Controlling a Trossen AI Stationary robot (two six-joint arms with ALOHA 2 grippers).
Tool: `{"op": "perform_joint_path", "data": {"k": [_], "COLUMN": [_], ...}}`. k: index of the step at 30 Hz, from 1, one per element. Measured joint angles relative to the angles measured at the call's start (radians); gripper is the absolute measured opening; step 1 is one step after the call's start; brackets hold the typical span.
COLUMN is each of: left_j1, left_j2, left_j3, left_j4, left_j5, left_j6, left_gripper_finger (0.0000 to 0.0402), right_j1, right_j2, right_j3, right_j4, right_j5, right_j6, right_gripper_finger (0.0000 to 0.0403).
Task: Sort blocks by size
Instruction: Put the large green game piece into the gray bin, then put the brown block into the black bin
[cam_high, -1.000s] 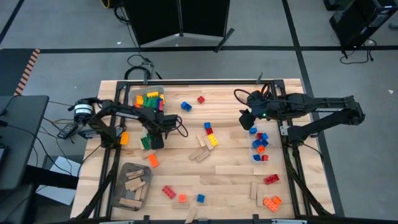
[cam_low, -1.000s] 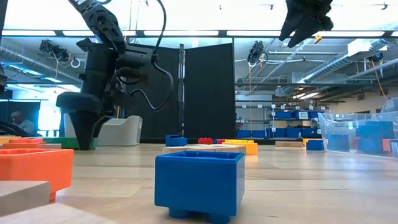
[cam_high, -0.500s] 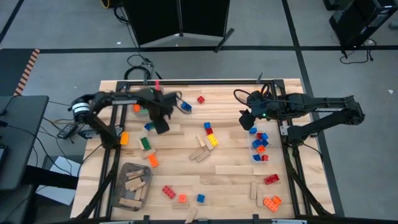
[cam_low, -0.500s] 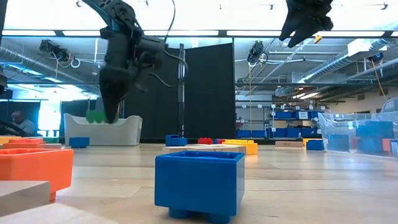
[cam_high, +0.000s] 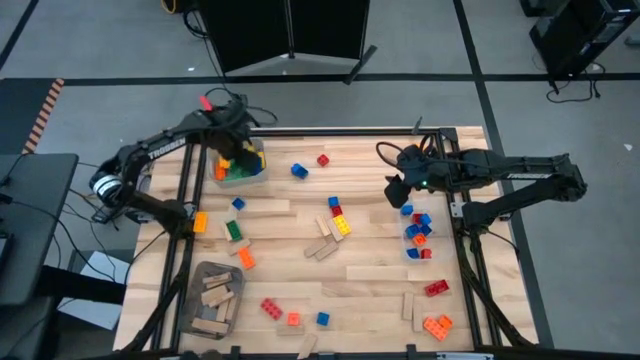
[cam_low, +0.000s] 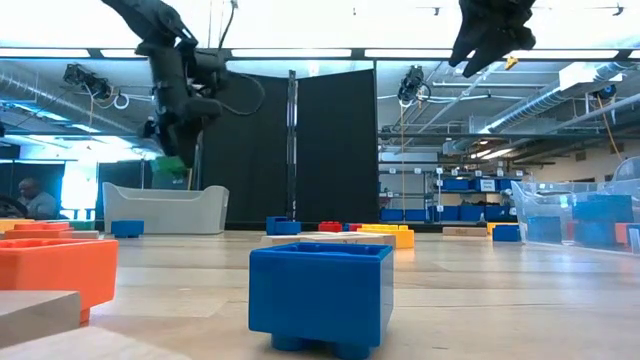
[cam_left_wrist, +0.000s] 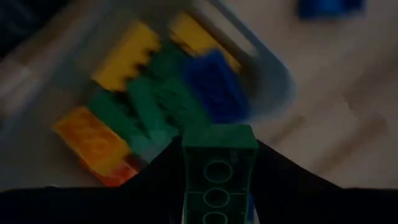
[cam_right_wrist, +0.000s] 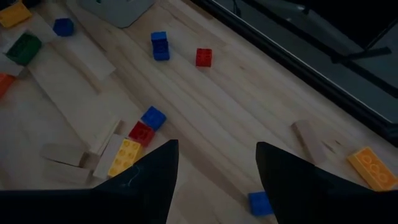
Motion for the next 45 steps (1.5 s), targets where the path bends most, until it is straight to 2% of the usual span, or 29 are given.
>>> {"op": "perform_joint_path", "data": {"k": [5, 12, 16, 22, 35, 40, 45], "left_j1": [0.100, 0.132, 0.132, 0.135, 0.110, 0.086, 0.036], "left_j2": [0.032, 0.089, 0.100, 0.101, 0.091, 0.084, 0.062], "left_j3": [0.000, 0.001, 0.001, 0.001, 0.002, 0.003, 0.052], "left_j4": [0.048, 0.058, 0.061, 0.061, 0.062, 0.082, 0.102], "left_j5": [-0.006, -0.008, -0.016, -0.051, -0.042, -0.042, -0.040], "left_j6": [-0.016, -0.009, 0.013, 0.022, 0.024, 0.017, 0.046], "left_gripper_finger": [0.0141, 0.0201, 0.0218, 0.0221, 0.0223, 0.0223, 0.0223], "right_j1": [-0.011, -0.013, -0.013, -0.014, -0.022, -0.085, -0.183], "right_j2": [0.000, 0.000, 0.000, 0.000, 0.000, 0.000, 0.000], "right_j3": [0.000, 0.000, 0.000, 0.000, 0.000, 0.000, 0.000], "right_j4": [0.003, 0.006, 0.006, 0.006, 0.008, 0.037, 0.132], "right_j5": [0.000, 0.000, 0.000, 0.000, 0.022, 0.049, -0.003], "right_j6": [0.008, 0.011, 0.011, 0.011, 0.011, 0.013, -0.076], "right_gripper_finger": [0.0229, 0.0229, 0.0229, 0.0229, 0.0229, 0.0229, 0.0229]}}
